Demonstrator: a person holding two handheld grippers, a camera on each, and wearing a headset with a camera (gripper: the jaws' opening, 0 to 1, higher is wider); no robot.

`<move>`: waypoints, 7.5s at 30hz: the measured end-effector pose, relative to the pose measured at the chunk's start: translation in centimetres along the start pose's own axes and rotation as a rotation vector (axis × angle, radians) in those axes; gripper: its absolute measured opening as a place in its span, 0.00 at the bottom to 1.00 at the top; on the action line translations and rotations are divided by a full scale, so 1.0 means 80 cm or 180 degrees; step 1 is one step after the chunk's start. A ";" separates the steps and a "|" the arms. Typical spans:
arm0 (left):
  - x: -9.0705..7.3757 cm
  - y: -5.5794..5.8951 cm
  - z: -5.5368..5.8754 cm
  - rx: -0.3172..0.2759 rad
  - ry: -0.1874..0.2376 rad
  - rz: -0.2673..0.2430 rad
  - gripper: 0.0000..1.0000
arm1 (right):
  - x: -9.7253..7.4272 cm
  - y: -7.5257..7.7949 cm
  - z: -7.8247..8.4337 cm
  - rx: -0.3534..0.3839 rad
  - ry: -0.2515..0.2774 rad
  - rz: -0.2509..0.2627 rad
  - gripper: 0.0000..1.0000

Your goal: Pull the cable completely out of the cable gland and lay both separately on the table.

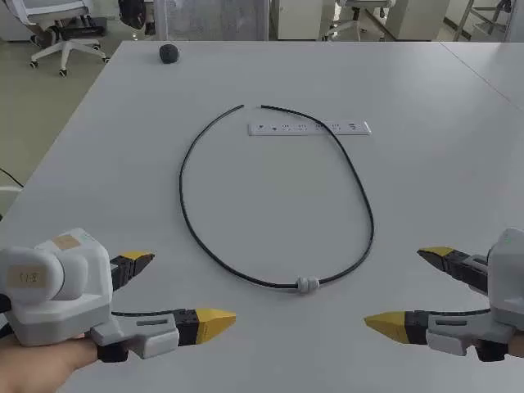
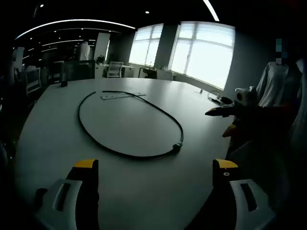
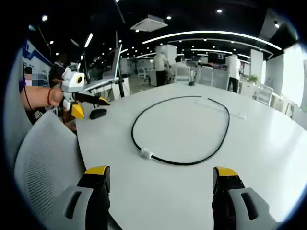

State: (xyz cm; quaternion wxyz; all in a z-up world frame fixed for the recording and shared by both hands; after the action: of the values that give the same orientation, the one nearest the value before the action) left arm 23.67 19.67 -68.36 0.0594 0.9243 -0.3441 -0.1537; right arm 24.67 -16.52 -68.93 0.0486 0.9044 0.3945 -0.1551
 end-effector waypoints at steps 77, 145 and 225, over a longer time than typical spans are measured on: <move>0.002 0.011 0.000 0.0068 -0.0009 0.0088 0.95 | 0.007 -0.002 -0.006 -0.0161 -0.0057 -0.0168 0.81; 0.001 -0.006 0.004 0.0068 -0.0025 0.0117 0.91 | 0.184 0.001 0.004 -0.1324 -0.1346 -0.1923 0.11; 0.096 0.045 -0.092 0.1489 0.0374 0.1917 0.22 | 0.120 -0.056 -0.158 -0.1256 -0.0407 -0.1822 0.07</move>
State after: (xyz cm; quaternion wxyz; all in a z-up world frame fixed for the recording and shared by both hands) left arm 29.33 11.91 -62.49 -0.0911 0.7777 -0.6220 0.0065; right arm 30.59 -4.12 -59.87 0.2016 0.7188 0.6505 -0.1395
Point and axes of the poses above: the centre of the closed fingertips' face, and the gripper's own axes: x roughly forward along the fingers, y roughly to its right, z roughly out of its underside, the point moved 10 cm from there along -x, roughly backward along the fingers, and after that the axes turned 13 degrees about y, right-handed, at the moved point
